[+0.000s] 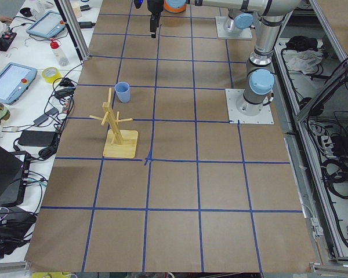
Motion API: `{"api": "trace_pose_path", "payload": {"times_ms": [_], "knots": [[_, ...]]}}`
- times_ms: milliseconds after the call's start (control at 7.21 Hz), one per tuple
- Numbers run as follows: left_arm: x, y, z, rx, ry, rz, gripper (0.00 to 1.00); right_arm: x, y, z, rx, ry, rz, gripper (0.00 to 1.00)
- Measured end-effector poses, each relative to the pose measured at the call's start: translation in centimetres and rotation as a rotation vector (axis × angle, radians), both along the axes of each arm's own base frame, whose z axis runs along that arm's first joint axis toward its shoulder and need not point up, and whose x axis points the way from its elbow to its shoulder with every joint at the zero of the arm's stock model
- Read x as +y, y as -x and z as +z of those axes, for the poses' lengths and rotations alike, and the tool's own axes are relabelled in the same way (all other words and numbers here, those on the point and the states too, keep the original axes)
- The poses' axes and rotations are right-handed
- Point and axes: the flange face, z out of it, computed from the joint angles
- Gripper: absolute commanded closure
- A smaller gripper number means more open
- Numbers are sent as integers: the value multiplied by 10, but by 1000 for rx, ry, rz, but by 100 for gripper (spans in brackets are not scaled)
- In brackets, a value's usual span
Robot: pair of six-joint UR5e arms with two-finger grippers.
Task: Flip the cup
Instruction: 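Open the left gripper and raise it away from the cup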
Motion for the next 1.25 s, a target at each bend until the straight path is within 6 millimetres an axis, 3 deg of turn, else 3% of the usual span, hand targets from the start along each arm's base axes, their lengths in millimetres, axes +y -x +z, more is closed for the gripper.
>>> {"api": "trace_pose_path", "payload": {"times_ms": [277, 693, 1248], "knots": [[23, -13, 31, 1, 45, 19, 0, 0, 0, 1, 2, 4, 4, 0], [31, -40, 37, -12, 6, 66, 0, -4, 2, 8, 42, 22, 60, 0], [34, -48, 41, -17, 3, 31, 0, -8, 4, 7, 49, 25, 73, 0]]}}
